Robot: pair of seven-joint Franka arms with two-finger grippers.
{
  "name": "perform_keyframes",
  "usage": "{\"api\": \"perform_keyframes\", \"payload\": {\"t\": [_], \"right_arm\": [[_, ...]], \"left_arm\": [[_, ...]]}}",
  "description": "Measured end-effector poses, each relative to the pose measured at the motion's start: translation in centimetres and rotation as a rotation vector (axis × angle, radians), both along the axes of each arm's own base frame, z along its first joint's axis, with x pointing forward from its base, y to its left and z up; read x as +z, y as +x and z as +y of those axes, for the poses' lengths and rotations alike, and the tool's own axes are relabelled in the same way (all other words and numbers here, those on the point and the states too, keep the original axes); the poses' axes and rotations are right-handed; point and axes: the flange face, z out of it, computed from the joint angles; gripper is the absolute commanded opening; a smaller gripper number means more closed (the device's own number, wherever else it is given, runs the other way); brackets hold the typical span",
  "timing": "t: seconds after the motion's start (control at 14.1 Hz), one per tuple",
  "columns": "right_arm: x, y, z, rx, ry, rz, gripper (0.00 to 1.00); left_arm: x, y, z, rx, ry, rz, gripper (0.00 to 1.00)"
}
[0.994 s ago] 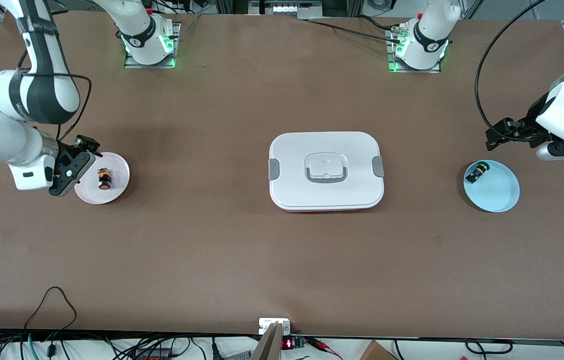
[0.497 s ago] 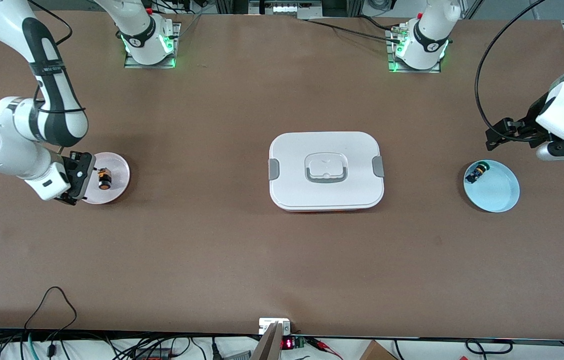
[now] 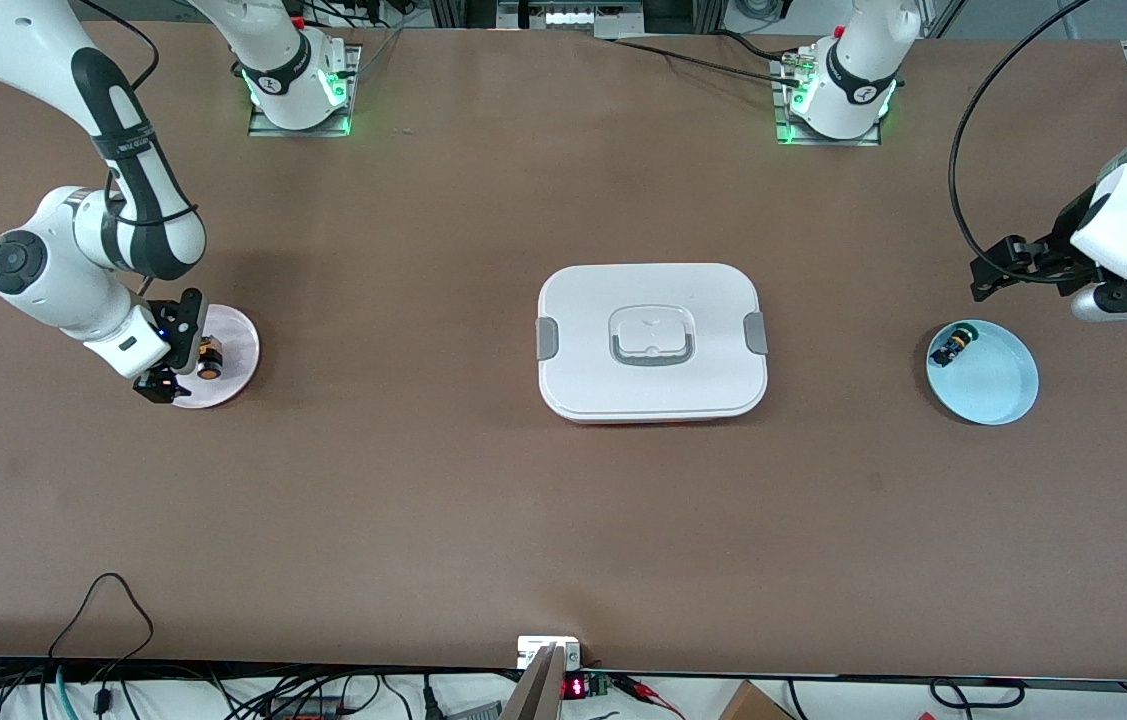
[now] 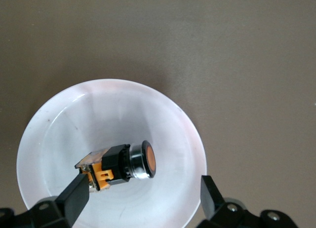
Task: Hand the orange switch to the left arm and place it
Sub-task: 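Move the right gripper down over the orange switch on the white plate, then close the right gripper on the orange switch's body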
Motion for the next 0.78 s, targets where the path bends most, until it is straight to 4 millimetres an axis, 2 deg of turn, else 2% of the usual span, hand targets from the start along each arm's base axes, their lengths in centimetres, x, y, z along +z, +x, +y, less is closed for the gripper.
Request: {"api": "perform_keyframes", "payload": {"t": [0.78], "right_arm": [[-2.0,-2.3,0.2,0.052,-0.006,-0.019,1.0]], "left_arm": [[0.0,0.0,0.2,0.003,0.0,0.0,1.0]]}}
